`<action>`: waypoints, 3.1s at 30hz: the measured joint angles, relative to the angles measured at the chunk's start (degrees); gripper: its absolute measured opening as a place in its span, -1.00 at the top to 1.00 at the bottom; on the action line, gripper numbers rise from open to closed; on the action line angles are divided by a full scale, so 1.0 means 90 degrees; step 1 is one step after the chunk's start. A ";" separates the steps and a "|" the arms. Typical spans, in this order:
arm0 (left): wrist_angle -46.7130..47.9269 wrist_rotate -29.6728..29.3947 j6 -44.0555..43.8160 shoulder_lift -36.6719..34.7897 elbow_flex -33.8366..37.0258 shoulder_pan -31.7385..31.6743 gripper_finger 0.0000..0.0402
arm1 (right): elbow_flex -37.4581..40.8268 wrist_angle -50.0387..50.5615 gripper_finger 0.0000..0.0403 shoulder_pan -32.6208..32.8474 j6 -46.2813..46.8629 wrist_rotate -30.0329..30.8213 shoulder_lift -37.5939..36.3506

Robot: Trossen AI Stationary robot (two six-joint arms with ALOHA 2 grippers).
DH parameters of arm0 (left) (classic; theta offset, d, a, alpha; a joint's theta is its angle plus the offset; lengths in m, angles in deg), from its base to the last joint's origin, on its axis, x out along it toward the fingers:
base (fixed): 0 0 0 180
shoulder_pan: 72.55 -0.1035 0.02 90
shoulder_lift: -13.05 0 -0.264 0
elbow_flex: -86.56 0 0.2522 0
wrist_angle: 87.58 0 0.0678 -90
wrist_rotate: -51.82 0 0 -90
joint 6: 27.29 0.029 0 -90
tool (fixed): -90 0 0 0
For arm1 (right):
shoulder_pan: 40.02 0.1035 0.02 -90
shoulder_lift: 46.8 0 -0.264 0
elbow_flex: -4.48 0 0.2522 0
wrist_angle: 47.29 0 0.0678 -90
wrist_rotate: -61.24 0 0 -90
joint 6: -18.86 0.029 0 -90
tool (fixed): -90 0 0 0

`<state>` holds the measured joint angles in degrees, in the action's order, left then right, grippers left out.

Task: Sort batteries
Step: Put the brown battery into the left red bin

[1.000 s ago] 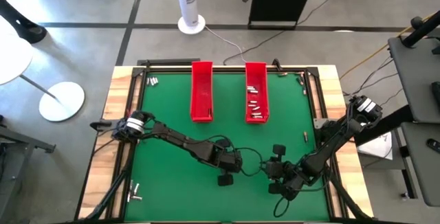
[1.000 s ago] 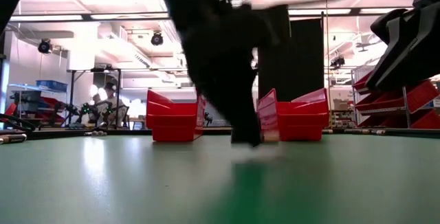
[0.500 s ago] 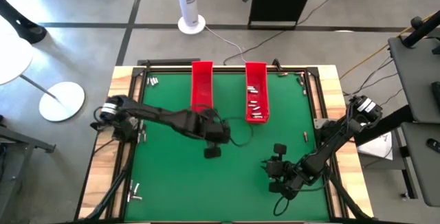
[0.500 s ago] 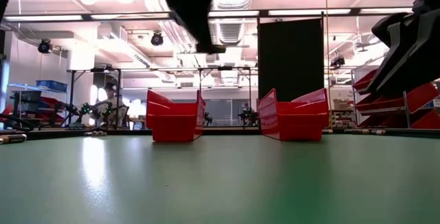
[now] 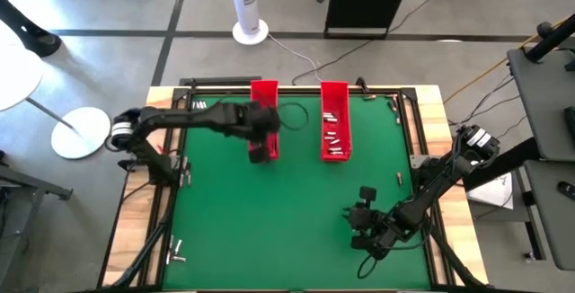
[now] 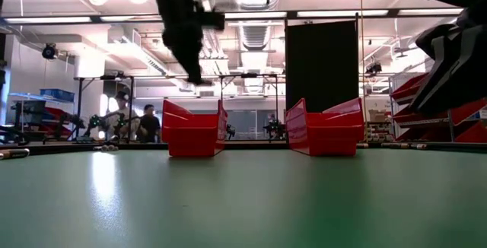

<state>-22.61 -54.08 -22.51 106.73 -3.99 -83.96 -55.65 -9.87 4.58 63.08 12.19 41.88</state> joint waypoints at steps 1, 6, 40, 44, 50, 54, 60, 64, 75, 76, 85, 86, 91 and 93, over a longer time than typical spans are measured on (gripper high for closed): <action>-0.0104 0.0123 0.0118 0.0006 0.0091 -0.0195 0.85 | 0.0002 -0.0012 0.64 0.0000 0.0095 0.0100 0.0000; -0.0740 0.0714 0.0763 0.0053 0.0397 -0.0993 0.87 | 0.0080 -0.0019 0.59 0.0000 0.0673 0.0792 0.0000; -0.1692 0.1602 0.1960 0.1915 0.0441 -0.1897 0.85 | 0.0343 0.0855 0.64 -0.1761 -0.0491 -0.0045 -0.0500; -0.1682 0.1674 0.2205 0.1927 0.0441 -0.1888 0.85 | 0.0340 0.0847 0.58 -0.2185 -0.0682 -0.0020 -0.1057; -0.1656 0.1707 0.2589 0.1934 0.0448 -0.1890 0.72 | 0.0340 0.0838 0.49 -0.2564 -0.1002 0.0379 -0.1880; -0.1637 0.1750 0.2635 0.1961 0.0465 -0.1890 0.57 | 0.0338 0.0817 0.44 -0.2692 -0.1233 0.0746 -0.2324; -0.1643 0.1710 0.2633 0.1852 0.0465 -0.1868 0.35 | 0.0302 0.0817 0.36 -0.2839 -0.1311 0.1356 -0.2784; -0.1648 0.1705 0.2630 0.1595 0.0463 -0.1781 0.23 | 0.0139 0.0824 0.30 -0.2878 -0.1895 0.2153 -0.2956; -0.1383 0.2049 0.1977 0.0066 0.0457 -0.1299 0.08 | -0.0656 0.0819 0.37 -0.2878 -0.2267 0.2602 -0.3041; -0.1386 0.2155 0.1870 -0.0099 0.0455 -0.1248 0.08 | -0.0637 0.0825 0.38 -0.2878 -0.2177 0.2532 -0.3019; -0.2579 0.4093 0.0876 -0.1195 0.1042 -0.0499 0.08 | -0.0554 0.0858 0.45 -0.2880 -0.1609 0.1947 -0.2610; -0.2955 0.4243 0.0827 -0.1272 0.1223 -0.0367 0.08 | -0.0554 0.0913 0.43 -0.2902 -0.1503 0.1815 -0.2590; -0.4677 0.4330 0.0743 -0.1473 0.1835 0.0291 0.08 | -0.0567 0.1944 0.26 -0.3224 -0.0621 0.0332 -0.2708; -0.5198 0.4328 0.0741 -0.1473 0.1935 0.0508 0.08 | -0.0689 0.2743 0.18 -0.3587 -0.0354 -0.0597 -0.2775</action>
<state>-69.39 -15.13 -15.84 93.48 13.43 -79.39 -61.85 14.81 -27.70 59.89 6.82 16.91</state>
